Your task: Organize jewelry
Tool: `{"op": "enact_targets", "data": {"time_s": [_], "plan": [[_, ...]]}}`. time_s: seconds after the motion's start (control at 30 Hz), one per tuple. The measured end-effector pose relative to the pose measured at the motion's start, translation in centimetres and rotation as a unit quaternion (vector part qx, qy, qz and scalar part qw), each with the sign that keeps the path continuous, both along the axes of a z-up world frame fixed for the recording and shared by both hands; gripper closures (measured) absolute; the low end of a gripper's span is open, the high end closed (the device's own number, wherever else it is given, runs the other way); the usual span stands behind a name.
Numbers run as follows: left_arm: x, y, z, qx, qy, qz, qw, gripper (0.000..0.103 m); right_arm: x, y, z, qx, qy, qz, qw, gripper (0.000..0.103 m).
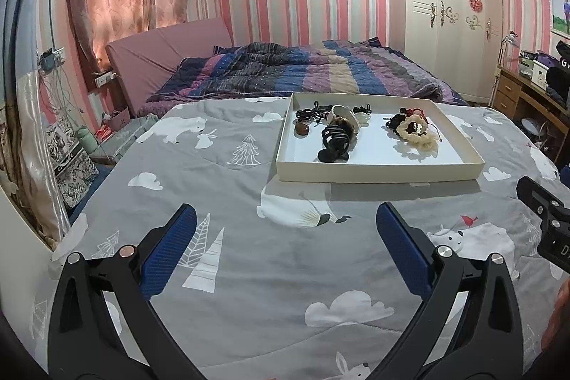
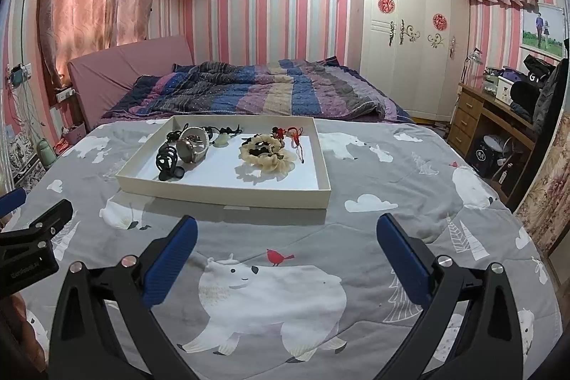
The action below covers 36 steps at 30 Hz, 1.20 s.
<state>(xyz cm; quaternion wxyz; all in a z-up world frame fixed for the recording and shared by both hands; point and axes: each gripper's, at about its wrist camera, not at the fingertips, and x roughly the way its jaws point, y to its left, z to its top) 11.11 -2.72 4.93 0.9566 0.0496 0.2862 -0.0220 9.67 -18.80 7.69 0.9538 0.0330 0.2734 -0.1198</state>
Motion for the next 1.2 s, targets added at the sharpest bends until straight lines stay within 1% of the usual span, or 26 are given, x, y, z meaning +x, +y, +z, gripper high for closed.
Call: {"op": "enact_targets", "data": {"time_s": [0.43,0.67,1.2], "plan": [[-0.11,0.03,0.04,-0.006,0.000,-0.002,1.0000,0.003,0.14,0.39,-0.45,-0.007,0.004,0.003,1.000,0.002],[-0.41,-0.40,-0.13,0.014,-0.007,-0.003,0.9999,0.003,0.22,0.49,-0.54,-0.011,0.007,0.002,1.000,0.002],[-0.48,-0.12,-0.04,0.011,-0.007,-0.004,0.9999,0.003,0.34,0.20,-0.67,-0.009,0.007,0.000,1.000,0.002]]}}
